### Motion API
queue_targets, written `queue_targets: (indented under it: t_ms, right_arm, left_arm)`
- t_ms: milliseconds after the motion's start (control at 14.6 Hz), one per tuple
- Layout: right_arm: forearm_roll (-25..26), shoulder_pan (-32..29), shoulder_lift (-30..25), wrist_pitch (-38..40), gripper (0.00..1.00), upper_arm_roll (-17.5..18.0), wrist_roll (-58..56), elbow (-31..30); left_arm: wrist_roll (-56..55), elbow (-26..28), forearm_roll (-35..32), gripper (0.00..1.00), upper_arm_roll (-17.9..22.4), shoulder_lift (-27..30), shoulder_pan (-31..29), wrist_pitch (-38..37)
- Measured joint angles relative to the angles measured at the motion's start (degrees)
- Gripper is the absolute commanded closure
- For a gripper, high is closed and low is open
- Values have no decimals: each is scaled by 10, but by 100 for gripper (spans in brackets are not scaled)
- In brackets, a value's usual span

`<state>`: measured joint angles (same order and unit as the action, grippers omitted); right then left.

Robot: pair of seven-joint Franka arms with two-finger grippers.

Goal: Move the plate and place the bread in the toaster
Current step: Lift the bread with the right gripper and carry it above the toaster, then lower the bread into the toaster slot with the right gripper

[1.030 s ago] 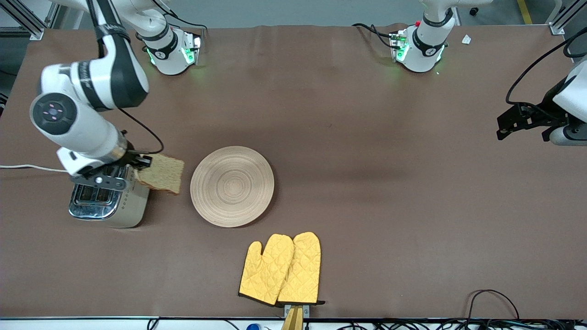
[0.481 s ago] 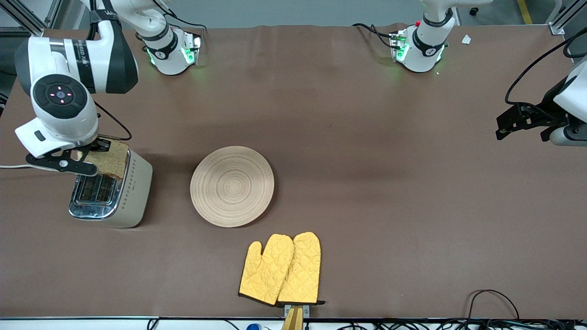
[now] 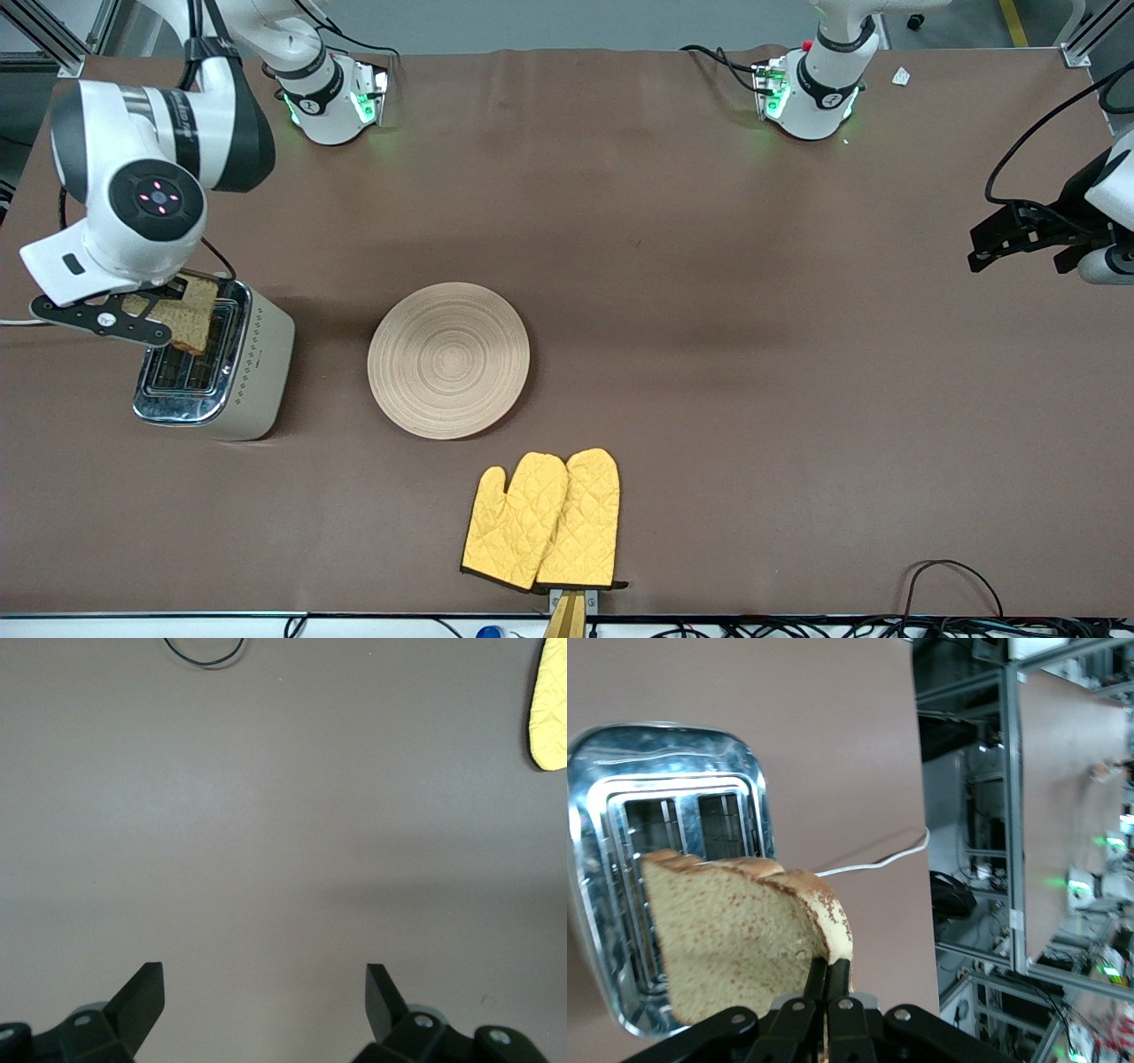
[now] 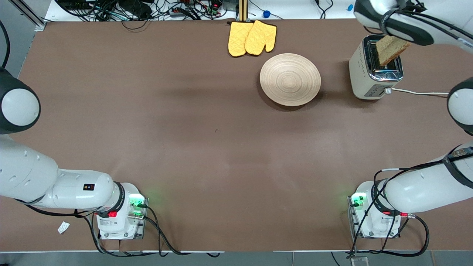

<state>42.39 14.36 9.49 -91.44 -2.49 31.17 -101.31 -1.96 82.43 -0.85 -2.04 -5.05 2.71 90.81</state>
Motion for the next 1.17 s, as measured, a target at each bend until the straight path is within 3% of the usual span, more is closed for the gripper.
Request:
queue_targets:
  t_ms: [412, 1167]
  right_arm:
    - [47, 13, 84, 31, 100, 0, 89, 32]
    - [48, 39, 96, 58, 100, 4, 49, 43]
  left_arm:
    - [0, 1, 1, 0, 0, 0, 0, 0]
    - [0, 2, 3, 0, 0, 0, 0, 2]
